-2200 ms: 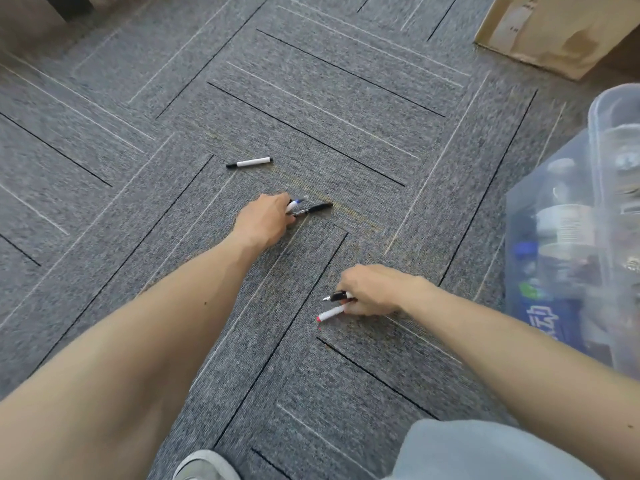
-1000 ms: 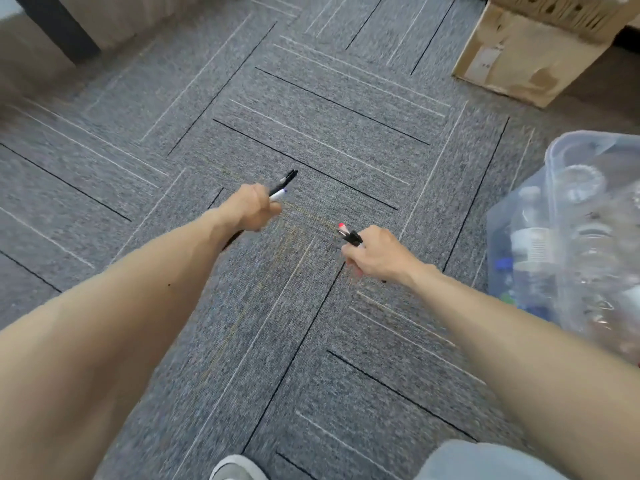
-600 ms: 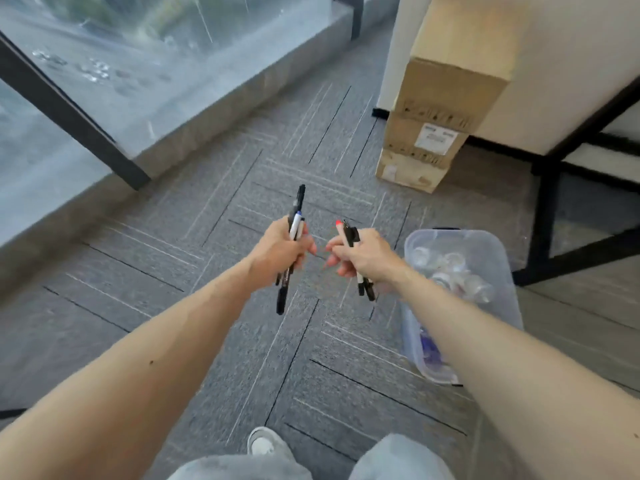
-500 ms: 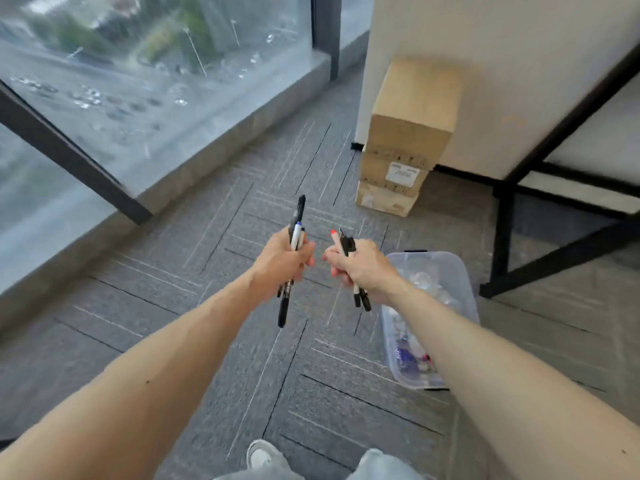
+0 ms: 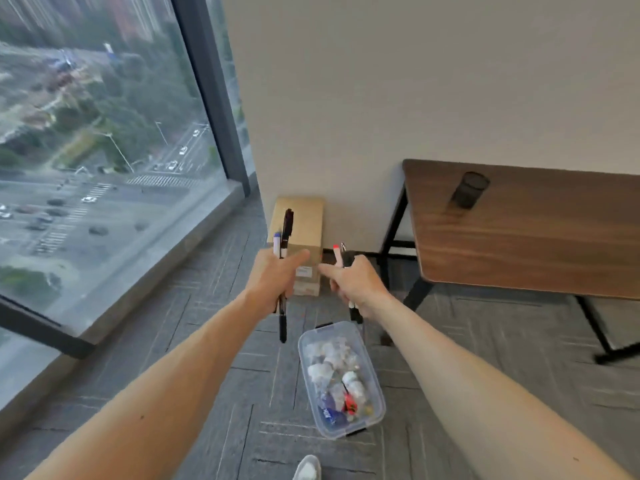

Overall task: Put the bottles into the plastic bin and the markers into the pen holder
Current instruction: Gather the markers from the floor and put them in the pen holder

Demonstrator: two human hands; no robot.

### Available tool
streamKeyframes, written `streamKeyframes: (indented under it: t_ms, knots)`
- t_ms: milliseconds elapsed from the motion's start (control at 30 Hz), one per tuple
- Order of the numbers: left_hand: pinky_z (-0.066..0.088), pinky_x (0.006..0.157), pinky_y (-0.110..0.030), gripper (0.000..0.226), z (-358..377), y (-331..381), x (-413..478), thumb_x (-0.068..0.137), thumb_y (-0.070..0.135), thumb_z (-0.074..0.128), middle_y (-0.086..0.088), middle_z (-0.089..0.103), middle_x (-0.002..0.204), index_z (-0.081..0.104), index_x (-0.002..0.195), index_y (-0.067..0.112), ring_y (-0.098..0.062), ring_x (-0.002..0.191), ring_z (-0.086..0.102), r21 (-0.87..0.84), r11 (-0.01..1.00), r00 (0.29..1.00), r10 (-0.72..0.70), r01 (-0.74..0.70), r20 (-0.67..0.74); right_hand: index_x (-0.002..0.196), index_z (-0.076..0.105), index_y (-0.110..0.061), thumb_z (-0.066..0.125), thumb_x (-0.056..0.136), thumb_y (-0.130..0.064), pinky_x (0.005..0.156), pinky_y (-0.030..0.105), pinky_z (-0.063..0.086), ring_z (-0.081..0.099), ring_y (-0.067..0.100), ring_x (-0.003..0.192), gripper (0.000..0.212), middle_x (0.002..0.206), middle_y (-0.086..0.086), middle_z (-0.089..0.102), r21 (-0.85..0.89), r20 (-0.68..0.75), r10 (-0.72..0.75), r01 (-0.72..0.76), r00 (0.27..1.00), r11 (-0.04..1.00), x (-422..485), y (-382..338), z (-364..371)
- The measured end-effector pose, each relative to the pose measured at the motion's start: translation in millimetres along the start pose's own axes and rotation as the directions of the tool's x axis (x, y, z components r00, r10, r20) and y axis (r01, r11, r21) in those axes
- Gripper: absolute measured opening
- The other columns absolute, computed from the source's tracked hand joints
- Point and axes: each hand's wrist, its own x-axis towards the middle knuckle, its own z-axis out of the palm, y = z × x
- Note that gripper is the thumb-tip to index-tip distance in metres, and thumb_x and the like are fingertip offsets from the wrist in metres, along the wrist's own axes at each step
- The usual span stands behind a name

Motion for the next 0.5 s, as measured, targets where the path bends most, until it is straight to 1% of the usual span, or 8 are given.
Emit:
streamKeyframes:
  t_ms: [67, 167, 233, 300, 333, 433, 467, 500]
  knots:
    - [0.035, 0.047, -0.030, 0.037, 17.3, 18.7, 3.7, 0.089, 0.020, 0.070, 0.000, 0.042, 0.044, 0.049, 0.058, 0.017, -0.016, 0.038, 0.038, 0.013, 1.000, 0.999, 0.027, -0.027, 0.018, 0.062, 0.058, -0.007, 0.070, 0.086, -0.027, 0.048, 0.029, 0.036, 0.042, 0.012, 0.039, 0.033, 0.055, 0.007, 0.054, 0.052, -0.039, 0.012, -0.010, 0.999, 0.999, -0.6, -9.2, -26.7]
    - [0.039, 0.055, -0.032, 0.052, 46.5, 43.6, 16.4, 0.090, 0.026, 0.069, -0.001, 0.043, 0.039, 0.048, 0.043, 0.022, -0.018, 0.038, 0.041, 0.047, 0.996, 0.995, 0.071, -0.075, 0.073, 0.061, 0.060, -0.005, 0.069, 0.088, -0.028, 0.046, 0.029, 0.038, 0.046, 0.016, 0.041, 0.037, 0.055, 0.009, 0.056, 0.114, -0.127, 0.016, -0.002, 0.992, 0.993, 4.0, -16.8, -66.2]
    - [0.039, 0.053, -0.030, 0.052, 71.0, 63.0, 25.4, 0.094, 0.034, 0.065, -0.001, 0.041, 0.039, 0.046, 0.048, 0.020, -0.015, 0.036, 0.038, 0.056, 0.995, 0.988, 0.080, -0.087, 0.129, 0.058, 0.060, -0.005, 0.068, 0.090, -0.035, 0.045, 0.028, 0.041, 0.049, 0.017, 0.041, 0.045, 0.051, 0.008, 0.058, 0.114, -0.197, 0.006, 0.017, 0.980, 0.993, 6.8, -19.7, -92.1]
    - [0.034, 0.042, -0.025, 0.051, 99.6, 78.7, 35.2, 0.096, 0.043, 0.060, 0.002, 0.036, 0.038, 0.041, 0.057, 0.017, -0.010, 0.031, 0.033, 0.038, 0.995, 0.977, 0.088, -0.097, 0.195, 0.059, 0.060, -0.003, 0.064, 0.092, -0.040, 0.044, 0.028, 0.042, 0.050, 0.017, 0.040, 0.050, 0.052, 0.009, 0.059, 0.130, -0.261, 0.011, 0.024, 0.965, 0.991, 7.0, -18.6, -118.4]
    - [0.033, 0.040, -0.025, 0.052, 114.9, 85.8, 40.5, 0.095, 0.048, 0.059, 0.002, 0.036, 0.039, 0.039, 0.058, 0.018, -0.010, 0.030, 0.033, 0.024, 0.995, 0.971, 0.092, -0.100, 0.219, 0.062, 0.060, -0.003, 0.062, 0.093, -0.041, 0.044, 0.028, 0.042, 0.050, 0.018, 0.041, 0.050, 0.053, 0.010, 0.059, 0.157, -0.295, 0.022, 0.026, 0.955, 0.987, 6.9, -16.4, -132.6]
    - [0.035, 0.045, -0.027, 0.059, 162.9, 101.3, 58.1, 0.081, 0.072, 0.057, 0.002, 0.039, 0.042, 0.040, 0.054, 0.022, -0.014, 0.034, 0.036, 0.040, 0.989, 0.957, 0.124, -0.140, 0.262, 0.066, 0.059, -0.002, 0.059, 0.095, -0.043, 0.045, 0.029, 0.044, 0.052, 0.018, 0.043, 0.050, 0.057, 0.012, 0.061, 0.232, -0.370, 0.052, 0.039, 0.928, 0.972, 12.8, -5.1, -180.3]
    - [0.035, 0.047, -0.028, 0.061, 179.7, 106.3, 62.5, 0.076, 0.077, 0.054, 0.002, 0.039, 0.042, 0.040, 0.052, 0.023, -0.014, 0.035, 0.037, 0.041, 0.989, 0.954, 0.127, -0.143, 0.272, 0.066, 0.060, -0.002, 0.059, 0.096, -0.042, 0.045, 0.029, 0.044, 0.052, 0.019, 0.043, 0.050, 0.058, 0.013, 0.061, 0.253, -0.383, 0.052, 0.051, 0.922, 0.966, 17.1, -1.3, -196.9]
    - [0.035, 0.048, -0.029, 0.061, 198.1, 110.8, 67.3, 0.076, 0.077, 0.053, 0.003, 0.039, 0.042, 0.040, 0.050, 0.023, -0.014, 0.035, 0.037, 0.036, 0.989, 0.951, 0.129, -0.145, 0.282, 0.068, 0.061, -0.001, 0.059, 0.096, -0.041, 0.044, 0.029, 0.044, 0.052, 0.019, 0.043, 0.048, 0.058, 0.013, 0.060, 0.275, -0.394, 0.053, 0.063, 0.918, 0.959, 22.1, 3.4, -213.9]
